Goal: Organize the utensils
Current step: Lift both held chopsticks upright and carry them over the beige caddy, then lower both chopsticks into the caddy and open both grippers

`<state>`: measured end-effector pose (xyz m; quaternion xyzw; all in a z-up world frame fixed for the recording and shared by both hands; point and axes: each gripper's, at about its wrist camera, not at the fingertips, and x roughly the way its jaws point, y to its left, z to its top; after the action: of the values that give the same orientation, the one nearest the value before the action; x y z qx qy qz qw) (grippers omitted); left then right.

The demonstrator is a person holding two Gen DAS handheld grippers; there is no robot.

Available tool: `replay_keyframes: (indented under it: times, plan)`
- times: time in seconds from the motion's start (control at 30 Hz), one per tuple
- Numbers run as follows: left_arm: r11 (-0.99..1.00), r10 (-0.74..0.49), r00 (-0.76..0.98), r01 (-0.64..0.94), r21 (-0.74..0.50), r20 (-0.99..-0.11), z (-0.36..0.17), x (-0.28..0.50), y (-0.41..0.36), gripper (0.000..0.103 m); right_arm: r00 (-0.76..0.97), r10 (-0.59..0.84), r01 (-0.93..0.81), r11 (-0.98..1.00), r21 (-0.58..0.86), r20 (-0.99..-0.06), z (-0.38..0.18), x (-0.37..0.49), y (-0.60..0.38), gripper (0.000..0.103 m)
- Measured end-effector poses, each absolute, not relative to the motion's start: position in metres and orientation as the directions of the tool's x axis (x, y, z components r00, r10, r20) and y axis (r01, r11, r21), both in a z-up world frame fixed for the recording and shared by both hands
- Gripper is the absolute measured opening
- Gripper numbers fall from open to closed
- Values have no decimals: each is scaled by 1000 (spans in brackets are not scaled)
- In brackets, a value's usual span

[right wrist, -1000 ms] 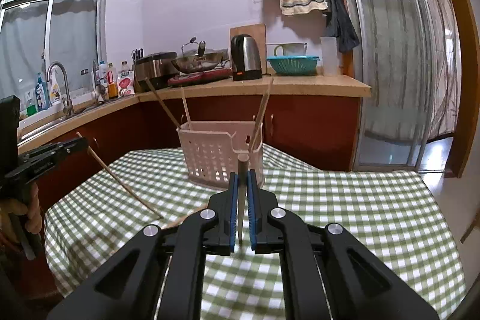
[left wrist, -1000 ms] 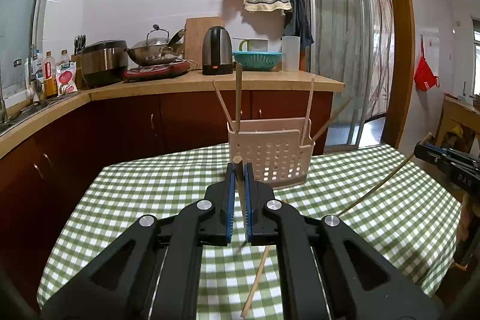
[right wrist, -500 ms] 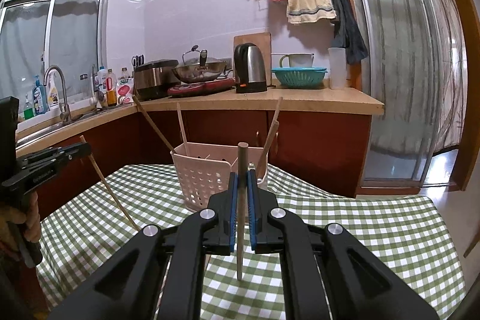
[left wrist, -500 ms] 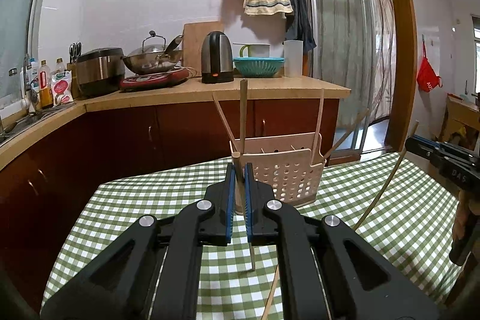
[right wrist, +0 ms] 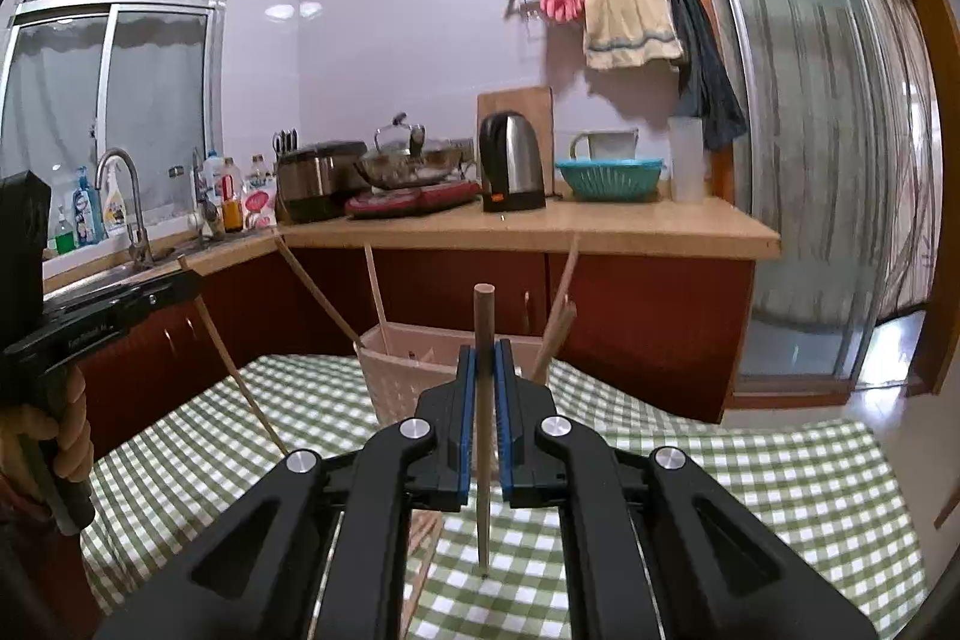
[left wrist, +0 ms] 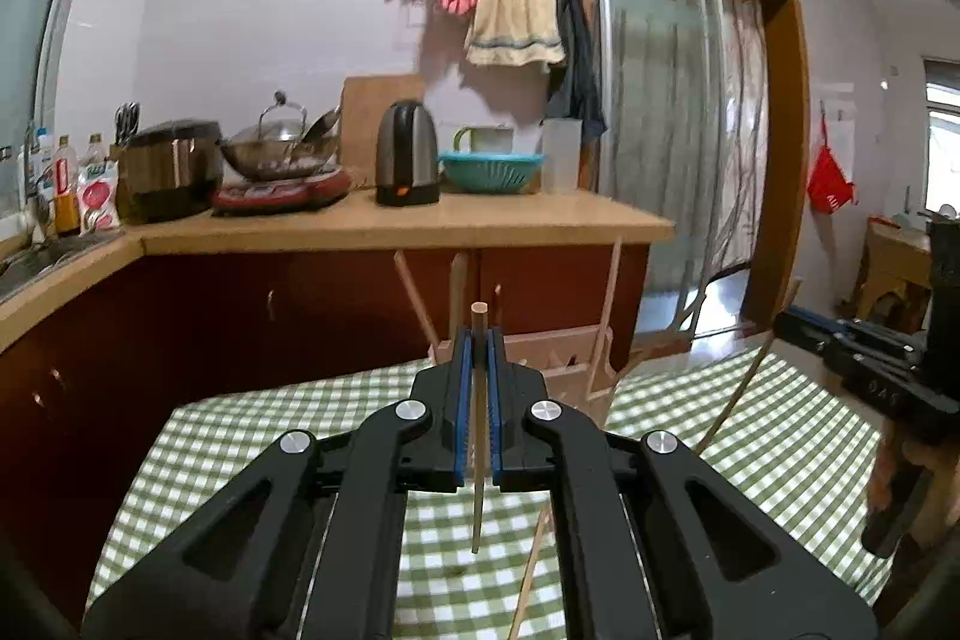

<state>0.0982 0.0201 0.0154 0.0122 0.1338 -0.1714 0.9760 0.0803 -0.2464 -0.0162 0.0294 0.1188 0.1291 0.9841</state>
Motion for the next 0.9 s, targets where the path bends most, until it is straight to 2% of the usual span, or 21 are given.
replay_keyframes:
  times: [0.53, 0.77, 0.9]
  plan:
    - [930, -364, 929, 366, 16, -64, 88, 124, -4, 5, 957, 288, -286, 957, 52, -36, 51, 110, -239, 7]
    - [943, -332, 943, 332, 7, -36, 89, 151, -9, 5, 960, 279, -278, 960, 46, -22, 49, 145, -238, 7]
    - [953, -303, 951, 304, 5, -57, 77, 174, -14, 5, 961, 274, -272, 961, 47, -40, 39, 161, -237, 7]
